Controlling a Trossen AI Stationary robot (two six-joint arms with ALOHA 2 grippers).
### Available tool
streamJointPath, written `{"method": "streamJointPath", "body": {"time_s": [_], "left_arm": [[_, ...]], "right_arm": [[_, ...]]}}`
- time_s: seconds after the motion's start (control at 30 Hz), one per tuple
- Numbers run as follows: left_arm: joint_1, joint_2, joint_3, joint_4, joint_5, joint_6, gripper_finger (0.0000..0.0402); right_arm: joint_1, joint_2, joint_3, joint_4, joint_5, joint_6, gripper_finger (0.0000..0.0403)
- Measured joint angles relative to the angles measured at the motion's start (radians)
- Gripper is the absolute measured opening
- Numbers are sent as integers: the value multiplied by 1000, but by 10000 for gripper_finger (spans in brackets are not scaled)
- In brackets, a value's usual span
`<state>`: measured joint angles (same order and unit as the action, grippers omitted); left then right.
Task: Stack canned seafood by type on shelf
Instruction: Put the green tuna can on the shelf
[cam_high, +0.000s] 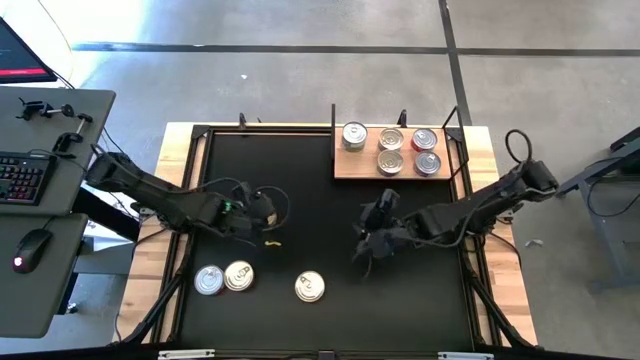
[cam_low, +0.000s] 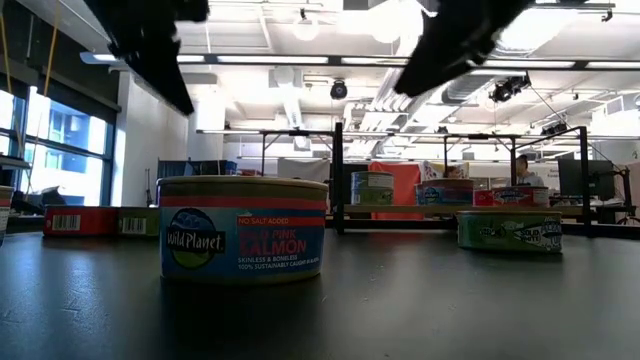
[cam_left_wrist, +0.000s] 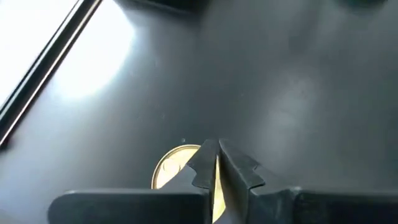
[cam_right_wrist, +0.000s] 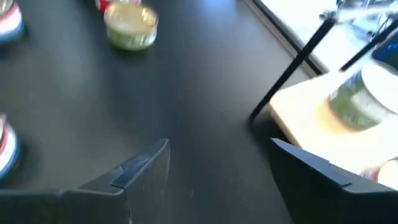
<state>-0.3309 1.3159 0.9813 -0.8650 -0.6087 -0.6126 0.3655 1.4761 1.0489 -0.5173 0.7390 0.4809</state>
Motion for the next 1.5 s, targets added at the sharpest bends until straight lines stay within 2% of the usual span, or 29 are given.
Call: {"method": "streamJointPath", "body": {"time_s": [0.13,0.23,0.4,0.47,0.63,0.73,0.83,1.03,1.2,1.3,1.5], "left_arm": [[3,76,0,3,5,21,46],[0,130,0,29,10,22,78],[-23,221,0,215,15,85,123],[-34,257,0,307,16,128,133],[-56,341,0,545,21,227,138],[-72,381,0,635,30,251,136],[-88,407,0,663,31,249,136],[-111,415,0,682,31,248,136],[-115,415,0,695,30,266,136],[-128,404,-1,668,29,259,136],[-158,360,-1,658,22,266,136]], "right_arm": [[69,11,0,-90,-32,83,263],[135,26,0,-167,-113,72,263],[248,54,0,-326,-148,96,263],[280,56,-22,-331,-150,119,263],[308,55,-184,-85,-158,82,249],[291,56,-287,146,-167,-45,232],[266,56,-365,279,-168,-171,214],[226,56,-436,324,-165,-253,157],[226,87,-452,337,-140,-308,70],[234,133,-449,365,-87,-326,18],[232,180,-430,381,17,-337,13]]}}
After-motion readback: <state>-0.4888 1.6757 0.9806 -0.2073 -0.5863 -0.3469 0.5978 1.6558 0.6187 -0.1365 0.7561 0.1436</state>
